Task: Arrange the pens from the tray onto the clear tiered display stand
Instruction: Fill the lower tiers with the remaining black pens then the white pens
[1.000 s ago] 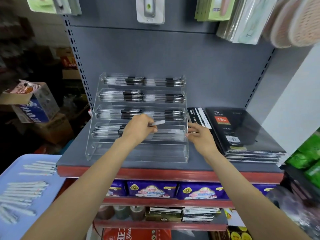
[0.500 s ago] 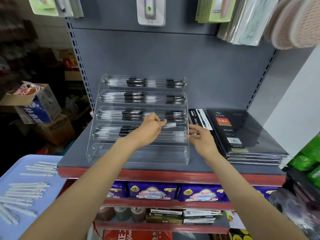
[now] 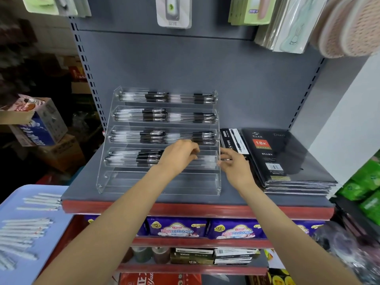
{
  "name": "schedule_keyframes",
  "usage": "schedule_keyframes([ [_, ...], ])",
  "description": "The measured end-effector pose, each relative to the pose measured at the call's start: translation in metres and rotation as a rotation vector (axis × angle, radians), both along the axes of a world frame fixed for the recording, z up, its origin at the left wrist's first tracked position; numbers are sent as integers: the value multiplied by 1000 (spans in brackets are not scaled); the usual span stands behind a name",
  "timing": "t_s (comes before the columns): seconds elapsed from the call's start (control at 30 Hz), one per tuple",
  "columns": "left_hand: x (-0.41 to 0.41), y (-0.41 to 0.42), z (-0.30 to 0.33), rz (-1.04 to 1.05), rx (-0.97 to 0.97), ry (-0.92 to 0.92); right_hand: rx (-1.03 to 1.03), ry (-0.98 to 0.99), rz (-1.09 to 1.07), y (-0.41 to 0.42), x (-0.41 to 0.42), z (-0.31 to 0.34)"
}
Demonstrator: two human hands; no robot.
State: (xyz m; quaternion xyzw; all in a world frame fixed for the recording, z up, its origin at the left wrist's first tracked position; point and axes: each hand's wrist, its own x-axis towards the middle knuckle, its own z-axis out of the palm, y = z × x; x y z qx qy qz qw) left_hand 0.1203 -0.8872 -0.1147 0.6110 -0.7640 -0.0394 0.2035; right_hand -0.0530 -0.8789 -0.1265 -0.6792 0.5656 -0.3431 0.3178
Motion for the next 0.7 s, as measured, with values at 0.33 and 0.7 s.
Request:
schedule_keyframes([
  [0.33, 78, 82, -9, 127, -187, 246, -255, 175, 263, 56, 91, 12],
  [0.7, 319, 278, -114, 707, 82, 175, -33, 318, 760, 176, 332, -65],
])
